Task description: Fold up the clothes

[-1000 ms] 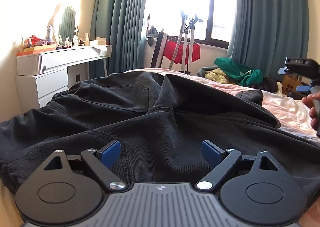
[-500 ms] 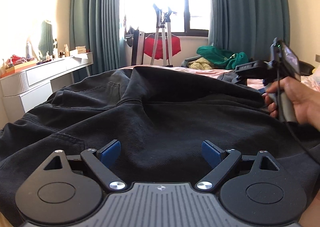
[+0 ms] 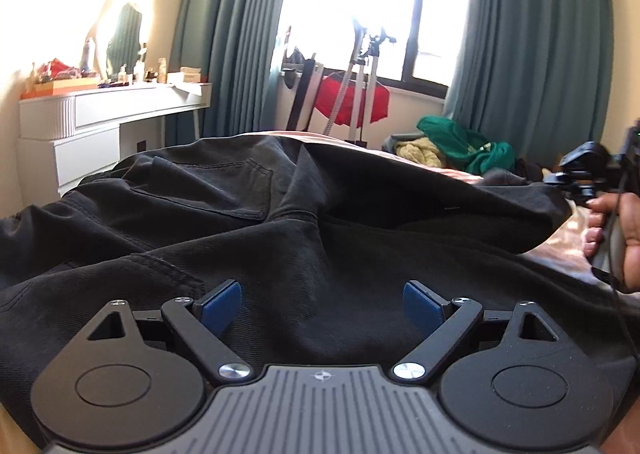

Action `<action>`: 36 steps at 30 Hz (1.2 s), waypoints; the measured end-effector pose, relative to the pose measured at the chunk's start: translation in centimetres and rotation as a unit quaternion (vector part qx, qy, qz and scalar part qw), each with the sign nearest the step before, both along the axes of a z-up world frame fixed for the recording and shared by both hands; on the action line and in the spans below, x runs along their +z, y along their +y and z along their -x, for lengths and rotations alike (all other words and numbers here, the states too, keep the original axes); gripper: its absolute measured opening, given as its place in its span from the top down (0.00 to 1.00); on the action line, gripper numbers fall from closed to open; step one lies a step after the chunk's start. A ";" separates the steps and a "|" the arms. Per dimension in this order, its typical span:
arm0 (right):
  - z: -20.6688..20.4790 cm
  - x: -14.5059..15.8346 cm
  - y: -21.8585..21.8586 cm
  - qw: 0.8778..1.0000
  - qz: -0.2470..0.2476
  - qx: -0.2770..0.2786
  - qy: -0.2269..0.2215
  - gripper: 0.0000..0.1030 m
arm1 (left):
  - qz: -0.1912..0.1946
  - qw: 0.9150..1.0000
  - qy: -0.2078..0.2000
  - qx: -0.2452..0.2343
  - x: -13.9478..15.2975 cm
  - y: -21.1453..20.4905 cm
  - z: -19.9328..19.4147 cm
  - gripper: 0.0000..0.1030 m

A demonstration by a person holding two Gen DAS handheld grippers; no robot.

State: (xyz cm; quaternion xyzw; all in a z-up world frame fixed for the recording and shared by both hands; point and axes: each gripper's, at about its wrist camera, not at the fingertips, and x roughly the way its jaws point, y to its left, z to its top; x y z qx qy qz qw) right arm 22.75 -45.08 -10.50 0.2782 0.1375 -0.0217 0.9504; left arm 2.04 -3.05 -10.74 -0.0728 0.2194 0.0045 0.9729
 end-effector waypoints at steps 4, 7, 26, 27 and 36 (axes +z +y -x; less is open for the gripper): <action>2.7 2.6 -2.3 0.997 -0.011 -0.059 -0.053 0.94 | 0.023 1.000 -0.001 0.010 0.5 0.7 0.2 0.13; 5.8 4.2 -4.7 0.985 -0.022 -0.132 -0.111 0.97 | 0.030 0.999 -0.004 0.013 0.7 0.7 0.4 0.13; 9.4 -5.2 -9.9 0.961 -0.205 -0.160 0.097 0.60 | -0.069 0.995 -0.012 -0.077 -0.5 -4.2 0.1 0.13; 10.2 -4.5 -9.2 0.962 -0.198 -0.159 0.098 0.48 | -0.077 0.993 -0.012 -0.089 -0.4 -4.9 -0.1 0.13; 17.9 -1.0 -9.1 0.969 -0.126 -0.193 0.088 0.21 | -0.183 0.957 -0.047 -0.219 2.0 -14.7 -4.8 0.12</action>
